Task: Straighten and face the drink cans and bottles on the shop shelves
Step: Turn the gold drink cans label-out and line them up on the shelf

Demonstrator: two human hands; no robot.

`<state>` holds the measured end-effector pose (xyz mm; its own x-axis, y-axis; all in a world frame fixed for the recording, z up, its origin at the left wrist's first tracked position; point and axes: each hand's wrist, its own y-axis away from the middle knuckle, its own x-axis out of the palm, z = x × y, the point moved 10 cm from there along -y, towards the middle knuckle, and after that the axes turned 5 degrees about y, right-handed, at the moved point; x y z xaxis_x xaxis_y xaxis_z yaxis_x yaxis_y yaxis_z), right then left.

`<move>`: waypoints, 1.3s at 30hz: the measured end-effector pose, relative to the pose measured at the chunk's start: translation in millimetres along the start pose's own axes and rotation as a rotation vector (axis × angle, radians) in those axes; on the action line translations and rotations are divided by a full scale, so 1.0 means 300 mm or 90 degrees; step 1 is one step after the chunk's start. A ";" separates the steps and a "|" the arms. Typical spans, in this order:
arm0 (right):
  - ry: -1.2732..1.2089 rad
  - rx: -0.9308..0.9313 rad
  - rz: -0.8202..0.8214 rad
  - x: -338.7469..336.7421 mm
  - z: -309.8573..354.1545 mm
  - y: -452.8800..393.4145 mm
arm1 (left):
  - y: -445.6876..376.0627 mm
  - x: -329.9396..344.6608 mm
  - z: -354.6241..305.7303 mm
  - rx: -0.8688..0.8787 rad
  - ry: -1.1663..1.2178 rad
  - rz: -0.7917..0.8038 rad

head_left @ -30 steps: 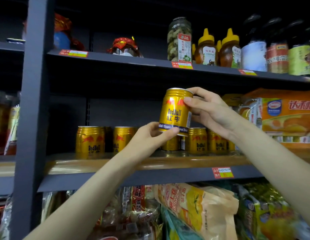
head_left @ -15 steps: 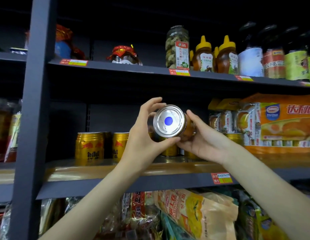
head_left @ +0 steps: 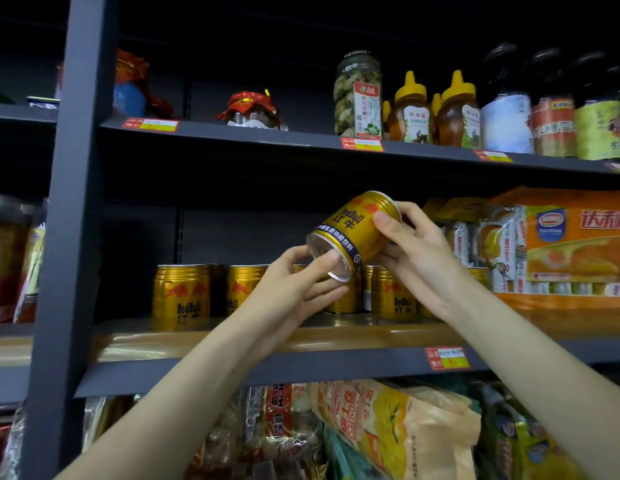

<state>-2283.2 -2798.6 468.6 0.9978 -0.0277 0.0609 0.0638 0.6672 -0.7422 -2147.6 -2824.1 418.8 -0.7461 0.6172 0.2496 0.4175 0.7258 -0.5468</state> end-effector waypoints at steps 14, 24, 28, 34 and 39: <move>-0.023 0.222 0.072 0.008 -0.122 0.025 | 0.044 0.023 -0.186 0.403 -0.546 0.004; -0.042 0.110 -0.010 -0.012 -0.083 0.019 | 0.012 -0.007 -0.109 0.290 -0.420 -0.009; -0.091 0.155 0.023 0.014 -0.099 0.035 | 0.033 0.013 -0.111 0.383 -0.533 0.029; 0.385 -0.171 0.021 0.006 0.032 0.053 | 0.011 -0.002 -0.088 0.373 -0.751 0.048; 0.453 -0.241 0.058 0.026 0.041 0.071 | 0.006 -0.036 -0.117 0.394 -0.755 -0.007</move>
<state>-2274.2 -2775.6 461.6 0.7648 -0.5374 -0.3554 -0.1432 0.3959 -0.9070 -2120.8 -2818.9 443.2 -0.8761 -0.2520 -0.4110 0.3412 0.2782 -0.8979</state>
